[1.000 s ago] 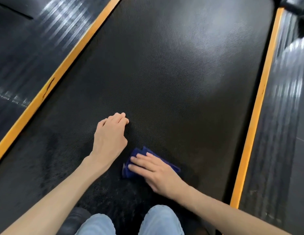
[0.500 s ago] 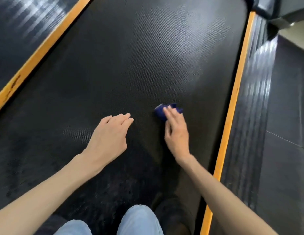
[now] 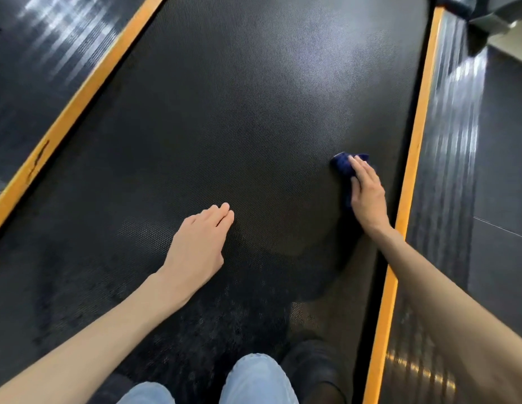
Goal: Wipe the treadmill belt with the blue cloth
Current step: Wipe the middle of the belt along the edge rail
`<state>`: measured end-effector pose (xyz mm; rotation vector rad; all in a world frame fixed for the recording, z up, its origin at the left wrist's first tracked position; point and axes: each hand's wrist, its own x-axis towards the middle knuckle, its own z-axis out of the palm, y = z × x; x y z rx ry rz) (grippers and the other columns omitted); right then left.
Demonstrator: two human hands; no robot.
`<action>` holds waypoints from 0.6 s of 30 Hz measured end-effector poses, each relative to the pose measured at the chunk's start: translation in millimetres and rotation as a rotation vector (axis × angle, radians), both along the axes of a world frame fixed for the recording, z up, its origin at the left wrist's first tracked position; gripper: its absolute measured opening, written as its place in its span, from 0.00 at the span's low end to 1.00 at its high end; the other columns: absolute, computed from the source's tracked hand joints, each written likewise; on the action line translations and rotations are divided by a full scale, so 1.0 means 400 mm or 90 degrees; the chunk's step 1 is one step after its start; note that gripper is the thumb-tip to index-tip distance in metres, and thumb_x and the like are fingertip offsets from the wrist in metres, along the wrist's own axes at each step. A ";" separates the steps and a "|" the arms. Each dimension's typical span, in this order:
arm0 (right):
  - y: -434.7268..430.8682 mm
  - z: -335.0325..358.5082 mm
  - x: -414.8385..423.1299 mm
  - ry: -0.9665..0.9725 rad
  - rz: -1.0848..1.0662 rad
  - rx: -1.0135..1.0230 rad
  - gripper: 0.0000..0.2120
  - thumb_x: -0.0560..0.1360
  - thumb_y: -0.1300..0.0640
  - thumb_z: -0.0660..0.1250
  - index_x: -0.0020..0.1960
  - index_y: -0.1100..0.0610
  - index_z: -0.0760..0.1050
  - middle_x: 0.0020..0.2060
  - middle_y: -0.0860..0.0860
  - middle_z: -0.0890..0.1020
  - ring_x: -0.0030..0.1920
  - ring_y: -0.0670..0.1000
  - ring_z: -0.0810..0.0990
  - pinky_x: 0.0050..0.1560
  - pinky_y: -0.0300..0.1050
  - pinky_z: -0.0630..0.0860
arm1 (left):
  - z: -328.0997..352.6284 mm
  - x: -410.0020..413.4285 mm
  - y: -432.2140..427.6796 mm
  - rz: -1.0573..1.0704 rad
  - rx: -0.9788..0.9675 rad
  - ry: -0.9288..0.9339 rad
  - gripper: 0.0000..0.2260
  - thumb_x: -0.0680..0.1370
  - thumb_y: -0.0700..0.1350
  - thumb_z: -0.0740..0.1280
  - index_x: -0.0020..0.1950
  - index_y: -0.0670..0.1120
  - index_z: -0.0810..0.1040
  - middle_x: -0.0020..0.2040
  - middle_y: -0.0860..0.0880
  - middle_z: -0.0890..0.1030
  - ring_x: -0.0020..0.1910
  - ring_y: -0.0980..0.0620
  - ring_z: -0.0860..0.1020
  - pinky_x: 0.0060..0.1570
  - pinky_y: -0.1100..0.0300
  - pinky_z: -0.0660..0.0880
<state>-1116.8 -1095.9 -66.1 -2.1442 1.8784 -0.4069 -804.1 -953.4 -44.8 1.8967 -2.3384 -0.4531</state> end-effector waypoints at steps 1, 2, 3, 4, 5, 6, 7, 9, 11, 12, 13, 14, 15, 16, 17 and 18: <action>0.005 0.004 0.008 0.008 -0.006 -0.008 0.21 0.79 0.67 0.56 0.71 0.57 0.66 0.70 0.56 0.68 0.72 0.56 0.63 0.72 0.38 0.51 | 0.000 0.003 0.000 -0.004 0.000 -0.001 0.31 0.54 0.29 0.73 0.58 0.37 0.78 0.57 0.40 0.80 0.50 0.41 0.81 0.43 0.51 0.78; 0.031 0.005 0.029 0.016 0.022 -0.021 0.22 0.78 0.68 0.56 0.71 0.58 0.67 0.70 0.57 0.68 0.72 0.57 0.63 0.73 0.42 0.51 | 0.000 0.006 -0.001 -0.008 -0.001 0.000 0.31 0.54 0.29 0.73 0.58 0.37 0.78 0.56 0.41 0.80 0.49 0.41 0.81 0.42 0.52 0.78; 0.079 0.004 0.051 0.018 0.085 -0.031 0.23 0.76 0.69 0.56 0.70 0.59 0.67 0.69 0.57 0.68 0.71 0.57 0.64 0.74 0.46 0.51 | 0.001 0.008 -0.002 -0.010 -0.004 0.001 0.31 0.54 0.29 0.73 0.58 0.37 0.78 0.56 0.41 0.80 0.48 0.42 0.81 0.41 0.52 0.78; 0.147 0.001 0.071 0.020 0.174 -0.030 0.24 0.74 0.69 0.55 0.69 0.59 0.68 0.69 0.57 0.69 0.71 0.57 0.65 0.74 0.48 0.53 | 0.002 0.007 -0.004 -0.009 -0.007 0.002 0.31 0.53 0.29 0.73 0.57 0.37 0.78 0.55 0.41 0.80 0.47 0.42 0.81 0.40 0.52 0.78; 0.228 -0.001 0.085 0.027 0.277 -0.012 0.25 0.73 0.69 0.55 0.69 0.58 0.68 0.69 0.57 0.69 0.71 0.56 0.65 0.74 0.50 0.54 | 0.003 0.004 -0.004 -0.006 -0.009 0.003 0.31 0.53 0.29 0.73 0.57 0.37 0.79 0.54 0.41 0.80 0.46 0.42 0.81 0.39 0.53 0.78; 0.310 0.001 0.092 0.036 0.385 0.017 0.25 0.74 0.68 0.54 0.70 0.57 0.67 0.70 0.55 0.68 0.72 0.55 0.64 0.74 0.51 0.55 | 0.003 0.001 -0.004 -0.001 -0.010 0.003 0.31 0.53 0.29 0.73 0.56 0.37 0.79 0.54 0.41 0.80 0.46 0.42 0.81 0.39 0.53 0.78; 0.375 0.008 0.089 0.043 0.492 0.053 0.25 0.75 0.67 0.53 0.71 0.55 0.66 0.71 0.53 0.67 0.73 0.53 0.62 0.74 0.51 0.55 | 0.003 -0.003 -0.003 0.004 -0.011 0.003 0.30 0.54 0.29 0.73 0.56 0.37 0.79 0.54 0.41 0.80 0.46 0.42 0.81 0.40 0.52 0.78; 0.413 0.017 0.057 0.069 0.697 0.086 0.22 0.80 0.64 0.49 0.72 0.55 0.65 0.72 0.52 0.65 0.74 0.52 0.59 0.74 0.49 0.54 | 0.000 -0.008 -0.002 0.014 -0.013 0.001 0.29 0.55 0.30 0.73 0.56 0.37 0.79 0.55 0.41 0.80 0.48 0.41 0.81 0.42 0.51 0.78; 0.339 0.020 0.018 0.089 0.787 0.071 0.20 0.82 0.61 0.47 0.72 0.56 0.64 0.72 0.53 0.65 0.74 0.52 0.59 0.74 0.49 0.53 | -0.002 -0.002 -0.004 0.011 -0.017 0.007 0.29 0.55 0.29 0.72 0.56 0.37 0.79 0.55 0.41 0.80 0.48 0.41 0.81 0.42 0.51 0.78; 0.285 0.013 -0.001 0.097 0.728 0.055 0.20 0.82 0.62 0.48 0.72 0.56 0.64 0.72 0.54 0.65 0.74 0.53 0.60 0.74 0.49 0.53 | -0.003 0.002 -0.006 0.007 -0.018 0.010 0.29 0.55 0.28 0.72 0.56 0.37 0.79 0.54 0.41 0.81 0.47 0.41 0.81 0.40 0.51 0.78; 0.230 0.006 -0.019 0.097 0.600 0.047 0.21 0.80 0.65 0.50 0.72 0.57 0.64 0.71 0.55 0.66 0.73 0.54 0.61 0.74 0.50 0.54 | -0.002 0.005 -0.008 0.003 -0.016 0.012 0.29 0.54 0.27 0.72 0.56 0.37 0.79 0.54 0.41 0.81 0.46 0.41 0.81 0.39 0.51 0.78; 0.174 -0.001 -0.037 0.084 0.435 0.035 0.24 0.77 0.68 0.53 0.72 0.57 0.63 0.71 0.57 0.66 0.72 0.55 0.62 0.73 0.51 0.55 | 0.000 0.007 -0.009 0.002 -0.014 0.012 0.29 0.54 0.27 0.72 0.55 0.37 0.80 0.53 0.41 0.81 0.45 0.41 0.81 0.37 0.52 0.78; 0.126 0.000 -0.051 0.062 0.273 0.026 0.27 0.75 0.72 0.56 0.72 0.58 0.63 0.70 0.58 0.67 0.71 0.57 0.63 0.73 0.52 0.56 | 0.002 0.009 -0.009 0.003 -0.015 0.011 0.29 0.54 0.27 0.71 0.55 0.37 0.80 0.53 0.41 0.81 0.44 0.41 0.81 0.36 0.52 0.78; 0.093 0.000 -0.055 0.037 0.129 0.027 0.29 0.73 0.74 0.58 0.72 0.58 0.64 0.70 0.58 0.67 0.71 0.58 0.64 0.73 0.54 0.56 | 0.003 0.008 -0.009 0.003 -0.017 0.012 0.29 0.54 0.26 0.71 0.56 0.36 0.80 0.53 0.41 0.81 0.43 0.41 0.81 0.36 0.53 0.78; 0.077 0.002 -0.046 0.017 0.018 0.028 0.29 0.73 0.74 0.58 0.72 0.58 0.64 0.70 0.58 0.67 0.71 0.58 0.64 0.74 0.54 0.54 | 0.005 0.007 -0.008 0.002 -0.020 0.014 0.29 0.54 0.26 0.71 0.56 0.36 0.80 0.53 0.40 0.81 0.42 0.41 0.81 0.36 0.53 0.78; 0.077 0.001 -0.027 0.001 -0.053 0.022 0.28 0.74 0.73 0.58 0.72 0.58 0.65 0.70 0.57 0.67 0.71 0.58 0.63 0.74 0.53 0.52 | 0.005 0.006 -0.007 0.003 -0.023 0.015 0.29 0.54 0.26 0.71 0.56 0.36 0.79 0.53 0.40 0.81 0.41 0.41 0.81 0.35 0.53 0.78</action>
